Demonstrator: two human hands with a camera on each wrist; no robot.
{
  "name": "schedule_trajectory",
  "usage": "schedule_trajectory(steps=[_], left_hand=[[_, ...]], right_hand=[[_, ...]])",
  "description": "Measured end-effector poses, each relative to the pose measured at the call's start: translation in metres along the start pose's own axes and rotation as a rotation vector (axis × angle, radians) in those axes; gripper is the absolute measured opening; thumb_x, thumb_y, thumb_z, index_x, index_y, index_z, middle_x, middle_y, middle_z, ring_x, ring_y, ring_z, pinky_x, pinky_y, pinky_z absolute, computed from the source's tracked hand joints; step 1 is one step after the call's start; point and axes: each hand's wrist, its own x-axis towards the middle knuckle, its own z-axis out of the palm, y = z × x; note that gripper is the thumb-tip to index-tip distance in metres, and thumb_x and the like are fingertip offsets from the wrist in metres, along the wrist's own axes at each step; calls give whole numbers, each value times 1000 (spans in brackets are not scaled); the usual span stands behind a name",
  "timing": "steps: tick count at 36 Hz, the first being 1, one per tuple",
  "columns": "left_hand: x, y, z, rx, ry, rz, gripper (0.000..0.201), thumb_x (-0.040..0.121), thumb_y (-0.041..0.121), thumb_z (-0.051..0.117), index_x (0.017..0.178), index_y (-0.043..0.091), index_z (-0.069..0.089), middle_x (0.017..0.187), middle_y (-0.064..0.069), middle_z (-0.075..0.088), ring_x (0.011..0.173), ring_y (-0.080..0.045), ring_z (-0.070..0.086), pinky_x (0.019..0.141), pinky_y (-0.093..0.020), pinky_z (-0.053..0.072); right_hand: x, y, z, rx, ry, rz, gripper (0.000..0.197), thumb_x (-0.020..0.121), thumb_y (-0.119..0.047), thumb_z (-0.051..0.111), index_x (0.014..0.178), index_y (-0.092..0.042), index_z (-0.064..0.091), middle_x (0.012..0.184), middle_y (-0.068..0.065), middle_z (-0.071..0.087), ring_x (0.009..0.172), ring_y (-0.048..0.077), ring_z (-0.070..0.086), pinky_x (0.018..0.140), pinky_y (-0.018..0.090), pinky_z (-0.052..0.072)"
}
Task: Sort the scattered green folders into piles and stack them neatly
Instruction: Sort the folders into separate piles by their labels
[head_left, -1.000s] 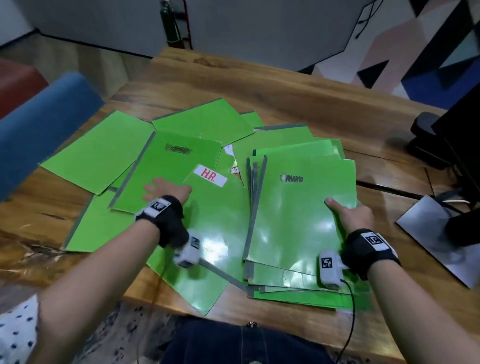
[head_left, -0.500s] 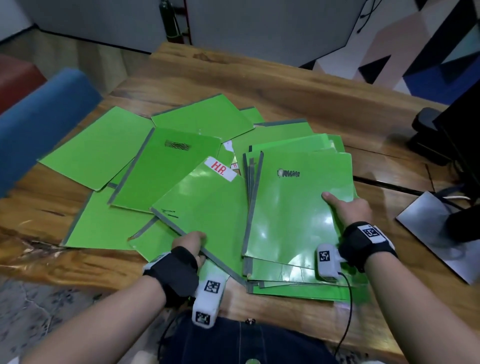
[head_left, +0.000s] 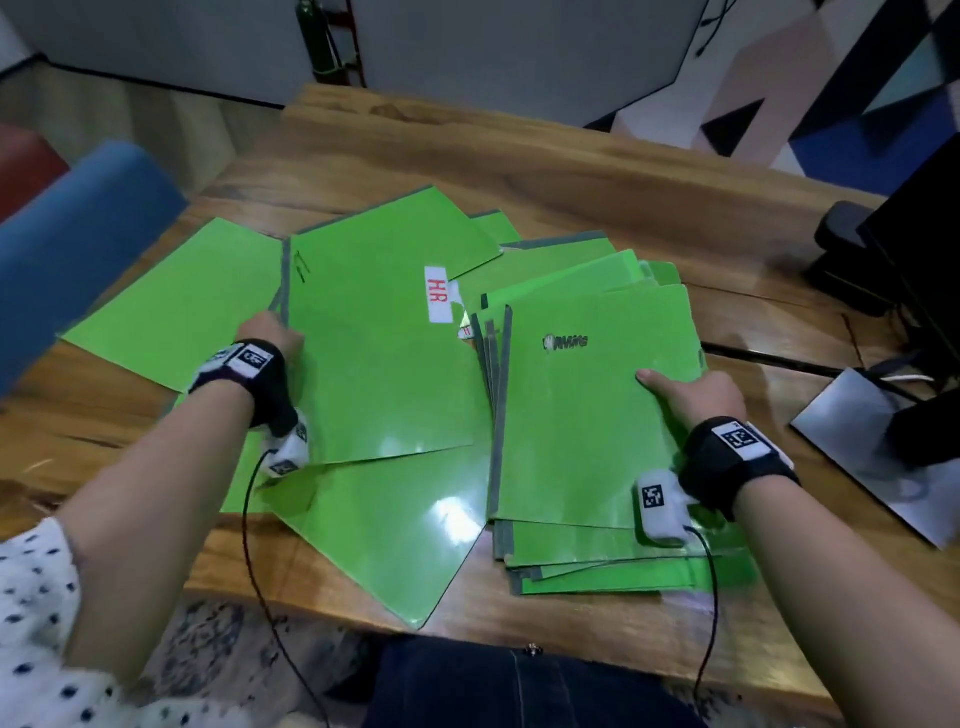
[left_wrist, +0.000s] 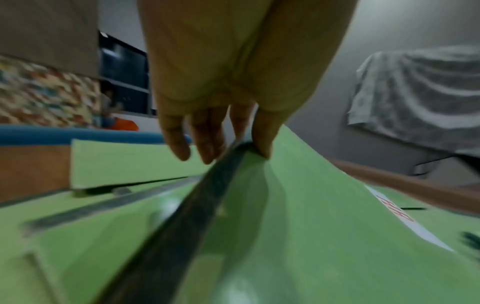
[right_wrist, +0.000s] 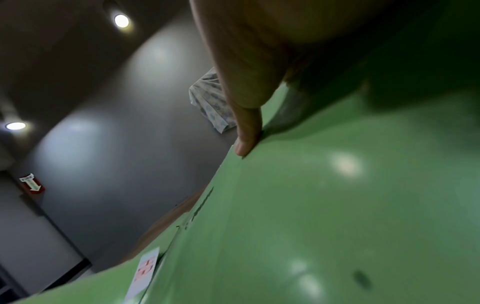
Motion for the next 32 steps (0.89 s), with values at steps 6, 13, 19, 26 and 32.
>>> schedule_trajectory(steps=[6,13,19,26,32], left_hand=[[15,-31,9,164,-200,-78,43,92,25,58,122,-5,53,123,-22,57,110,-35,57,94,-41,46],[5,-39,15,-24,-188,-43,37,90,23,61,118,-1,57,114,-20,63,97,-32,61,94,-45,48],[-21,2,7,-100,-107,96,31,85,19,66,108,1,57,106,-18,63,84,-27,56,82,-39,49],[-71,80,-30,239,222,464,28,86,5,54,115,5,52,96,-17,62,89,-35,61,76,-42,49],[-117,131,-52,458,366,852,26,83,-5,46,107,5,46,84,-17,56,75,-34,55,58,-38,39]], right_hand=[[9,3,3,-14,-45,72,78,64,-62,75,105,2,59,108,18,64,84,32,64,71,39,54],[15,7,5,-34,-87,88,68,70,-56,75,101,2,56,114,21,62,82,31,56,71,35,48],[14,14,13,-37,-101,117,91,71,-56,73,130,8,44,126,24,56,105,38,59,88,45,51],[5,22,23,-25,-127,157,94,75,-54,71,136,9,36,135,24,48,111,38,57,83,41,48],[2,32,33,-18,-166,191,91,73,-58,70,128,10,44,120,23,57,100,36,61,84,43,53]])
